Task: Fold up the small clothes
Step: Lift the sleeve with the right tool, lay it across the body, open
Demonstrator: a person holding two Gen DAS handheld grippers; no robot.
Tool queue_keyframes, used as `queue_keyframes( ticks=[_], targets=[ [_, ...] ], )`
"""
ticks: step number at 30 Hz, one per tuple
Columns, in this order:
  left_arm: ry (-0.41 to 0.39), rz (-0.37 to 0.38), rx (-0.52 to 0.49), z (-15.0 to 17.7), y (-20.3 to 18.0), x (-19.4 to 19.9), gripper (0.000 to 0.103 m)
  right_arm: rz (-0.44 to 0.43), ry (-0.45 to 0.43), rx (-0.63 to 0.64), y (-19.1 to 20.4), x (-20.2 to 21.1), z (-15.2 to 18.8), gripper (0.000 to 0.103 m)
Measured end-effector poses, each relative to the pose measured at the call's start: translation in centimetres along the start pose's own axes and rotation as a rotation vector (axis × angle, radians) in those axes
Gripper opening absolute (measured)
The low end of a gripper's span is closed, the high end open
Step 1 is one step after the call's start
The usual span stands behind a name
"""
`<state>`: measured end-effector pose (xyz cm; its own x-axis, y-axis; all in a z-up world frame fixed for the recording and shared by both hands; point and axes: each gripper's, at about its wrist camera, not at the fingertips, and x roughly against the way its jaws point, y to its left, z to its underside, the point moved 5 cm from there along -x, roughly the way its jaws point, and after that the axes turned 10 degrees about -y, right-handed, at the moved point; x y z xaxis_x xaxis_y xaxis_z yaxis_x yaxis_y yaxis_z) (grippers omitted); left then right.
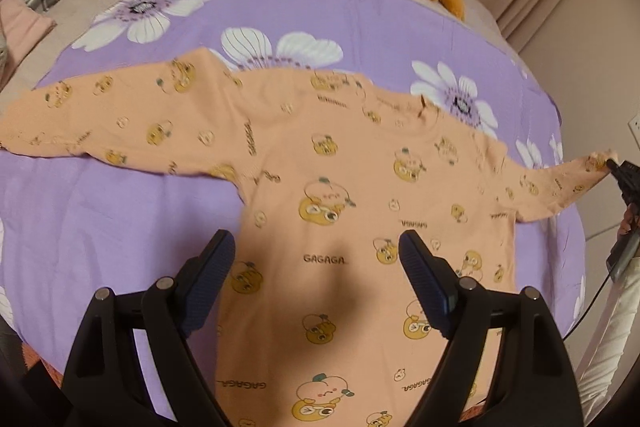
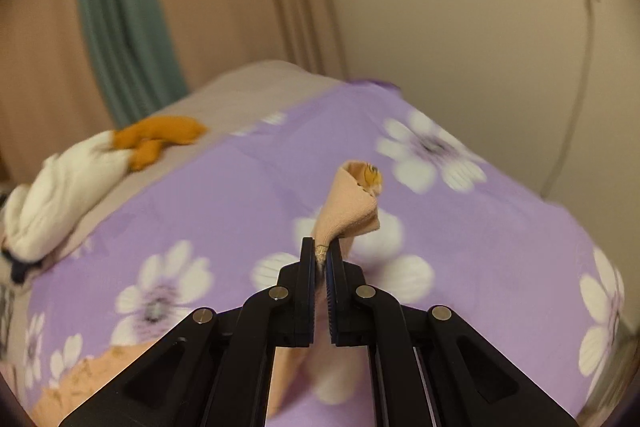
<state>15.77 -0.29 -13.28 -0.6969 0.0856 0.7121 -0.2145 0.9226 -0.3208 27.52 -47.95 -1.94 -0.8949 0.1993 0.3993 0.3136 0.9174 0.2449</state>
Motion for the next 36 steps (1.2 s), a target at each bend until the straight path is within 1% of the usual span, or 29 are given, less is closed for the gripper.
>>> queue_keyframes(
  ticks=[6, 8, 10, 13, 17, 21, 26, 32, 36],
  targets=[
    [-0.038, -0.018, 0.009, -0.9, 1.0, 1.0, 0.083, -0.184, 0.003, 0.084, 8.4, 2.4, 0.3, 0.006],
    [-0.048, -0.044, -0.002, -1.1, 1.4, 1.2, 0.083, -0.24, 0.017, 0.112, 10.7, 3.0, 1.0, 0.006],
    [-0.046, -0.066, -0.002, -1.1, 1.8, 1.3, 0.083, -0.283, 0.027, 0.142, 12.9, 3.8, 1.9, 0.006],
    [-0.047, -0.061, 0.002, -0.8, 2.2, 1.6, 0.083, -0.352, 0.05, 0.191, 15.9, 4.8, 3.8, 0.006],
    [-0.051, -0.084, -0.016, -0.6, 2.6, 1.9, 0.083, -0.426, 0.097, 0.239, 19.3, 5.6, 6.4, 0.006],
    [-0.052, -0.09, -0.015, -0.4, 2.9, 2.1, 0.083, -0.466, 0.134, 0.287, 21.7, 5.9, 9.0, 0.006],
    [-0.049, -0.097, -0.017, -0.2, 3.3, 2.1, 0.083, -0.508, 0.213, 0.343, 24.1, 5.9, 13.5, 0.006],
    [-0.043, -0.093, -0.007, -0.1, 3.6, 2.1, 0.084, -0.546, 0.332, 0.429, 26.0, 5.6, 19.6, 0.006],
    [-0.042, -0.096, -0.005, 0.0, 3.8, 2.0, 0.084, -0.557, 0.398, 0.469, 26.8, 5.5, 22.6, 0.006]
  ],
)
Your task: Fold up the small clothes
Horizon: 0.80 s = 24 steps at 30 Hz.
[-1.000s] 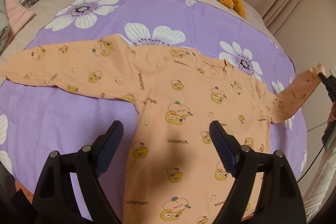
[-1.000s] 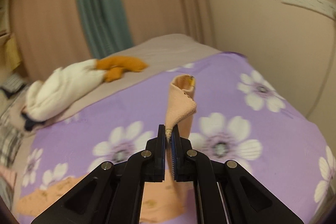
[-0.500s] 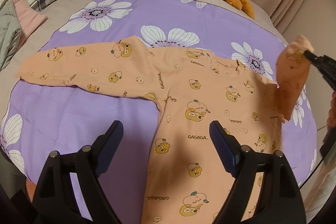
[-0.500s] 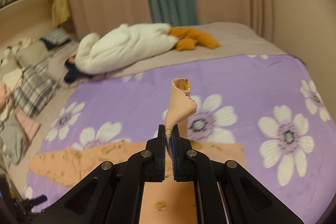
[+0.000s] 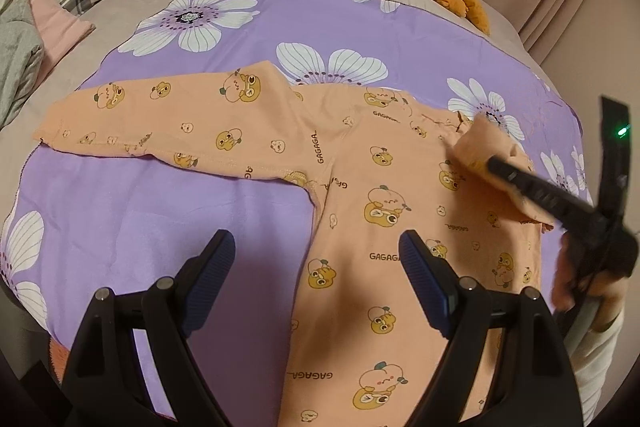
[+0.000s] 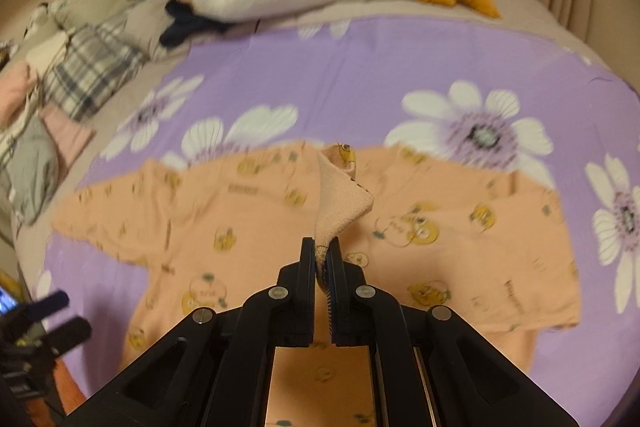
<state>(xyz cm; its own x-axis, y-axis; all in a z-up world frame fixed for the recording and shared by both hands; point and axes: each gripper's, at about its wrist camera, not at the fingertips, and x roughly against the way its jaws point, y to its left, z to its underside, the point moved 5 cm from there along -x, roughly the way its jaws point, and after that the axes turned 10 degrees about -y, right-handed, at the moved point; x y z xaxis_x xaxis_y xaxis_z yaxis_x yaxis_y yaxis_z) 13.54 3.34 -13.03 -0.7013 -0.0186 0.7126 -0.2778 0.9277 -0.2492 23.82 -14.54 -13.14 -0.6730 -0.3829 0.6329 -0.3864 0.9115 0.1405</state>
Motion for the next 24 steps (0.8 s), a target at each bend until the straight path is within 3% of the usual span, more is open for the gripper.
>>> queue_keyframes(
  ticks=[8, 10, 12, 15, 20, 24],
  targets=[
    [0.008, 0.018, 0.011, 0.0, 0.0, -0.2, 0.084, -0.027, 0.099, 0.002, 0.9, -1.9, 2.5, 0.006],
    [0.004, 0.026, 0.015, -0.2, -0.1, -0.1, 0.085, -0.055, 0.113, -0.02, 0.9, -1.7, 2.5, 0.011],
    [-0.003, 0.034, 0.015, -0.6, -0.3, 0.0, 0.085, -0.077, 0.116, -0.04, 0.7, -1.3, 2.5, 0.024],
    [-0.015, 0.053, 0.01, -1.4, -1.0, 0.0, 0.085, -0.1, 0.081, -0.073, 0.3, 0.2, 2.0, 0.043],
    [-0.006, 0.124, 0.016, -2.6, -2.6, -1.0, 0.085, -0.061, -0.01, -0.139, -2.2, 3.7, 0.8, 0.054],
    [0.022, 0.2, 0.024, -2.8, -4.6, -2.8, 0.085, 0.039, -0.076, -0.23, -6.4, 6.4, 1.1, 0.059]
  ],
)
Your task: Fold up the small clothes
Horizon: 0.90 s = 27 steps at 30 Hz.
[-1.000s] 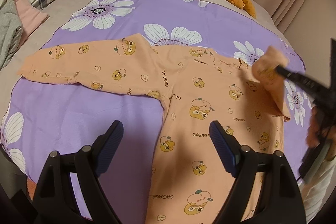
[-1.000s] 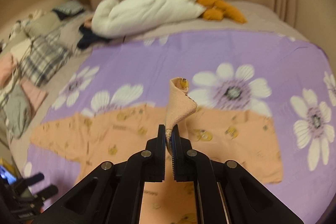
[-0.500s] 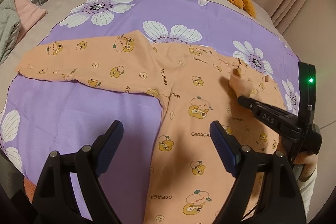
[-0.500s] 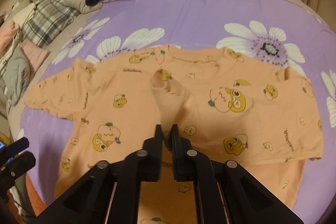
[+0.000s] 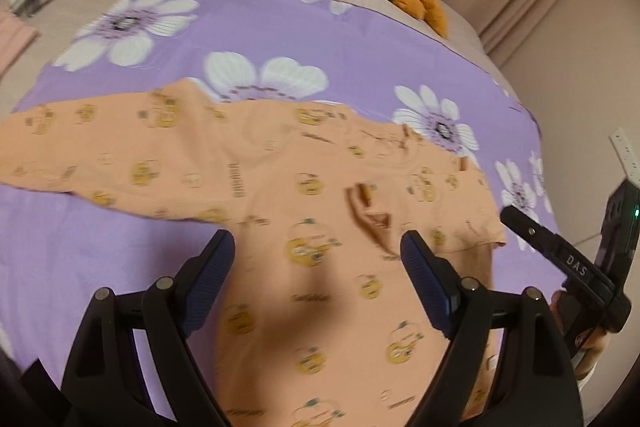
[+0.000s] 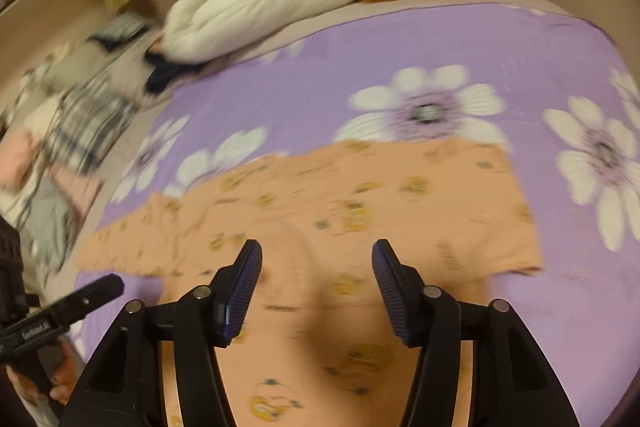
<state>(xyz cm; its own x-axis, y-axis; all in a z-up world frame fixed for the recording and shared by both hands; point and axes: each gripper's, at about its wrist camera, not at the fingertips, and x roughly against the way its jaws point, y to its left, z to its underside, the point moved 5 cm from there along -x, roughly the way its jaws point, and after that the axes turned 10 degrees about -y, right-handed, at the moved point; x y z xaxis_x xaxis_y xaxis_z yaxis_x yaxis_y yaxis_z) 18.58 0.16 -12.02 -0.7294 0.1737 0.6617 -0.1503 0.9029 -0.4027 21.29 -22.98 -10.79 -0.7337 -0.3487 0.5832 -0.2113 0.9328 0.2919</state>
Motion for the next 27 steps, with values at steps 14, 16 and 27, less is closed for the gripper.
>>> queue_keyframes(
  ticks=[14, 16, 27],
  targets=[
    [0.188, 0.181, 0.045, 2.6, -4.5, -10.8, 0.055, 0.19, 0.01, -0.263, -10.7, 1.7, 3.7, 0.059],
    [0.192, 0.193, 0.052, 2.8, -4.8, -11.8, 0.037, 0.193, 0.017, -0.279, -11.5, 1.6, 4.0, 0.059],
    [0.064, 0.151, -0.036, -0.7, -6.2, -9.1, 0.006, 0.199, 0.029, -0.333, -13.4, 0.9, 4.6, 0.059]
  ],
)
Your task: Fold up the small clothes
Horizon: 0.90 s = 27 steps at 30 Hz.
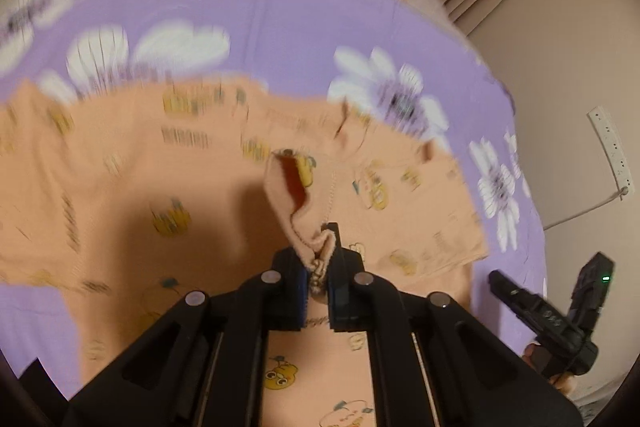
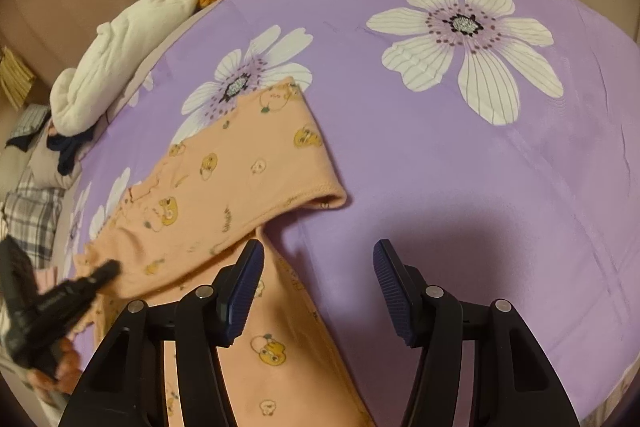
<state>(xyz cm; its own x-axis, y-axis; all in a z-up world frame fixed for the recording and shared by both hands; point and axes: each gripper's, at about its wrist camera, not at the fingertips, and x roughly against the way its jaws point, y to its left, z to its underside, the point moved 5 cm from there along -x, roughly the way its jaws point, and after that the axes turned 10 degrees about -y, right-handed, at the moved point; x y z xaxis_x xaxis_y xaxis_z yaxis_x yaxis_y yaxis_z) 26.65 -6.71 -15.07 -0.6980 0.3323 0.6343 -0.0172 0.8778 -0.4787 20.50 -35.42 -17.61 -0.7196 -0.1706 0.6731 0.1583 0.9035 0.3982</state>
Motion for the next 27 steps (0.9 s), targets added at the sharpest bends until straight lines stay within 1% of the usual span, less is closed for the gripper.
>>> queue_keyframes(
  ticks=[1, 4, 6, 12, 16, 19, 21, 24, 27],
  targets=[
    [-0.03, 0.003, -0.018, -0.9, -0.3, 0.9, 0.006, -0.003, -0.002, 0.003, 0.1, 0.1, -0.1, 0.059],
    [-0.093, -0.022, -0.063, -2.9, -0.7, 3.0, 0.006, -0.013, -0.008, 0.001, 0.7, 0.1, -0.8, 0.059],
    [-0.106, -0.037, -0.078, -3.5, -0.5, 3.6, 0.006, -0.023, -0.009, 0.001, 1.1, -0.1, -1.0, 0.059],
    [-0.122, -0.104, -0.061, -4.3, 2.2, 4.8, 0.006, -0.058, 0.012, 0.035, 3.2, -1.3, -0.9, 0.059],
    [-0.127, -0.132, -0.047, -4.3, 3.8, 5.4, 0.006, -0.068, 0.026, 0.06, 4.5, -2.2, -0.8, 0.059],
    [-0.114, -0.16, -0.043, -3.9, 5.1, 5.3, 0.006, -0.059, 0.04, 0.077, 5.1, -3.1, -0.7, 0.058],
    [-0.099, -0.18, -0.033, -3.6, 5.9, 5.1, 0.006, -0.046, 0.051, 0.091, 5.4, -3.6, -0.4, 0.054],
    [-0.085, -0.191, -0.004, -3.3, 7.1, 5.2, 0.006, -0.028, 0.066, 0.108, 5.6, -4.2, -0.2, 0.054],
    [-0.086, -0.215, 0.01, -3.1, 7.9, 5.6, 0.006, -0.034, 0.074, 0.104, 5.6, -4.5, 0.0, 0.054]
  ],
)
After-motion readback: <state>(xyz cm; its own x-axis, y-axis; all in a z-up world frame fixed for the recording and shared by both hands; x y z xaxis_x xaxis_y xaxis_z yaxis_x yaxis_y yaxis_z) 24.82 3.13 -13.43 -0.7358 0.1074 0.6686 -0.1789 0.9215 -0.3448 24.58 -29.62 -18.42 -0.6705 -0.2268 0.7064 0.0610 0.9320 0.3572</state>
